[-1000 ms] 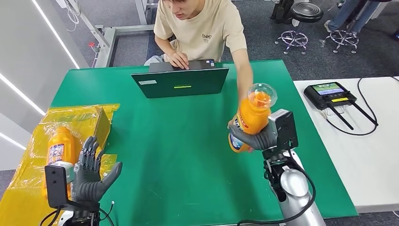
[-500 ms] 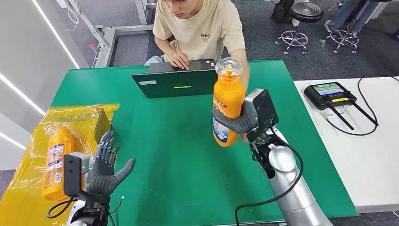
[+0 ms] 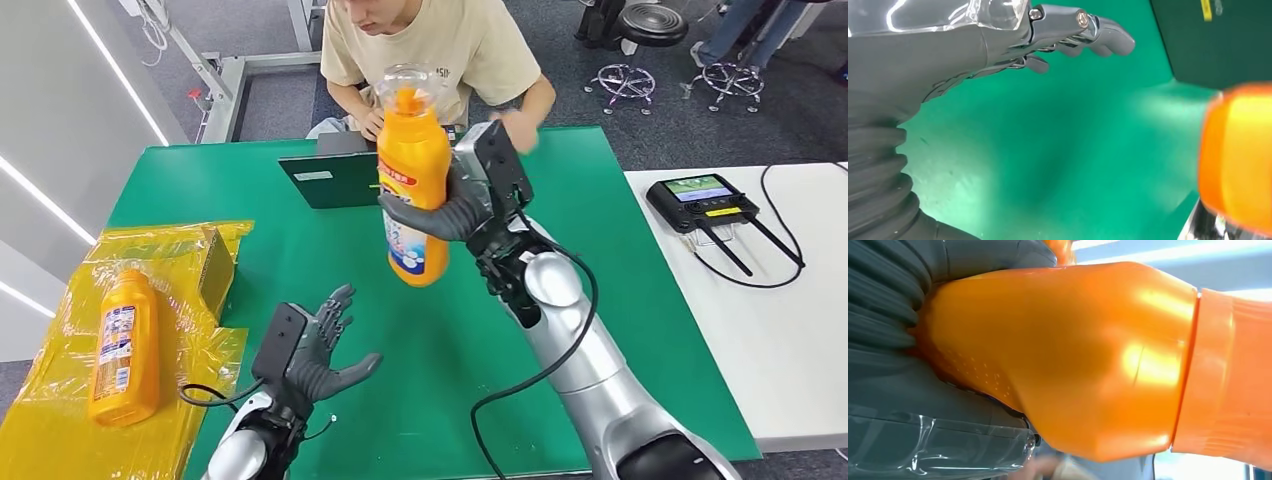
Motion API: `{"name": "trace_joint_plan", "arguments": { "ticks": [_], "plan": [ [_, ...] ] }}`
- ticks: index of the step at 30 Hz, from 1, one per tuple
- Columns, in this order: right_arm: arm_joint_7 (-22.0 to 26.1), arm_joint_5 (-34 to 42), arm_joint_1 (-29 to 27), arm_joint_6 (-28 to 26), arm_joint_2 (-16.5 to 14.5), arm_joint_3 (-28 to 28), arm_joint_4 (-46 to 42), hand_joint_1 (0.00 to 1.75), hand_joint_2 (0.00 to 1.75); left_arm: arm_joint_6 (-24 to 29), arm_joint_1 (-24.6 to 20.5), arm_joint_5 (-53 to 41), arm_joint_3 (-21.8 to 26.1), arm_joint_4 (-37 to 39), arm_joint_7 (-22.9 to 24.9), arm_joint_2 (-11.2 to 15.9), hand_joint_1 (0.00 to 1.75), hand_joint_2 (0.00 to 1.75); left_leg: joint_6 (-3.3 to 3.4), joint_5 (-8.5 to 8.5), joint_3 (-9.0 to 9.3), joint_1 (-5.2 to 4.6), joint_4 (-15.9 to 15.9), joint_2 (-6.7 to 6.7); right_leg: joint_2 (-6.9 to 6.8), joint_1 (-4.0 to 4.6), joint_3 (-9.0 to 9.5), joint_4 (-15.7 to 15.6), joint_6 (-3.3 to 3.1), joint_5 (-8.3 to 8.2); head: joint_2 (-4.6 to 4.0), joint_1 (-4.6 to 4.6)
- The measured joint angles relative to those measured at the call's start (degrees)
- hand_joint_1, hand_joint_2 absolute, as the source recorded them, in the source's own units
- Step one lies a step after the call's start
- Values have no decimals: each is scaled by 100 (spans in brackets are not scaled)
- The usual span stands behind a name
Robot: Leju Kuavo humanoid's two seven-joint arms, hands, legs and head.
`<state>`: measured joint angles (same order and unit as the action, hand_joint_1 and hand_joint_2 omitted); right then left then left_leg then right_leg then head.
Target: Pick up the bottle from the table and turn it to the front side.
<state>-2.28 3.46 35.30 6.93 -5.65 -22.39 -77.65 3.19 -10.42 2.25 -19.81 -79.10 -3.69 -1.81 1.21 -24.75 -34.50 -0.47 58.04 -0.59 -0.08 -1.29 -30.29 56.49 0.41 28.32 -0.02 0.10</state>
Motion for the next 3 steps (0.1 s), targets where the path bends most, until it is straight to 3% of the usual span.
{"name": "trace_joint_plan", "arguments": {
  "ticks": [3],
  "plan": [
    [31,195,72,-8,-157,-260,276,175,175,24,-88,23,-124,175,-7,-39,0,175,0,0,0,1,-2,-1,-1,1,0,0,0,1,0,1]
  ]
}}
